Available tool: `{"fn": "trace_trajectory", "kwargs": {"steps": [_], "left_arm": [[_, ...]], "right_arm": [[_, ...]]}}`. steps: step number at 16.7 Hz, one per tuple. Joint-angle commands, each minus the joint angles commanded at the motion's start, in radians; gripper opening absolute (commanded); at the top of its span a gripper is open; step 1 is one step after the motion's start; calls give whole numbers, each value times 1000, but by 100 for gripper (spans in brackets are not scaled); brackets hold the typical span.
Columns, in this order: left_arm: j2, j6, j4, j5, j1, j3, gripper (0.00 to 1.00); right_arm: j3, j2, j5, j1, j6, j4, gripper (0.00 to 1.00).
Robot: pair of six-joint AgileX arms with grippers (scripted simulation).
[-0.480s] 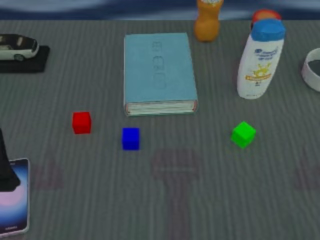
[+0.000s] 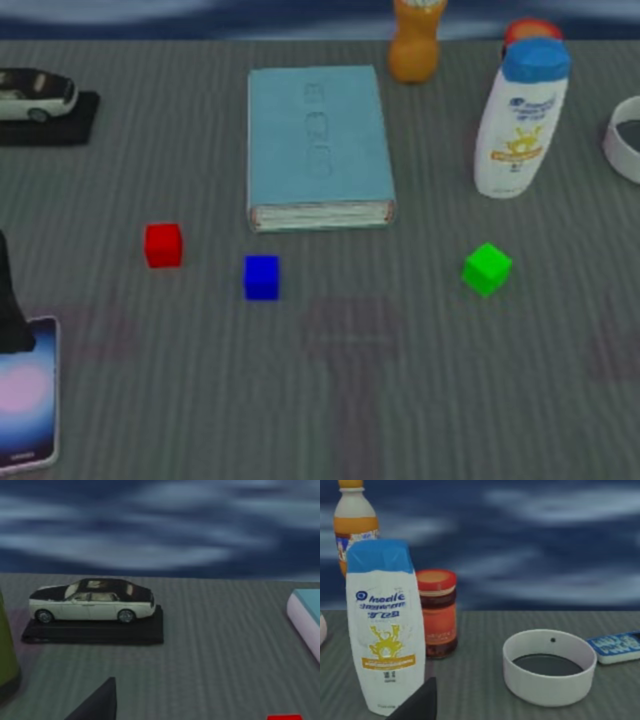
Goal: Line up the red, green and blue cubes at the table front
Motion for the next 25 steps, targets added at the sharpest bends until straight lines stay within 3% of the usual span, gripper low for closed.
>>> {"fn": "trace_trajectory", "kwargs": {"steps": [15, 20, 25], "left_arm": [[1538, -200, -811, -6, -170, 1184, 100], [1861, -248, -980, -4, -208, 1465, 100], [1955, -264, -1030, -2, -221, 1558, 100]], "right_arm": [[0, 0, 0, 0, 0, 0, 100], [0, 0, 0, 0, 0, 0, 100], [0, 0, 0, 0, 0, 0, 100]]}}
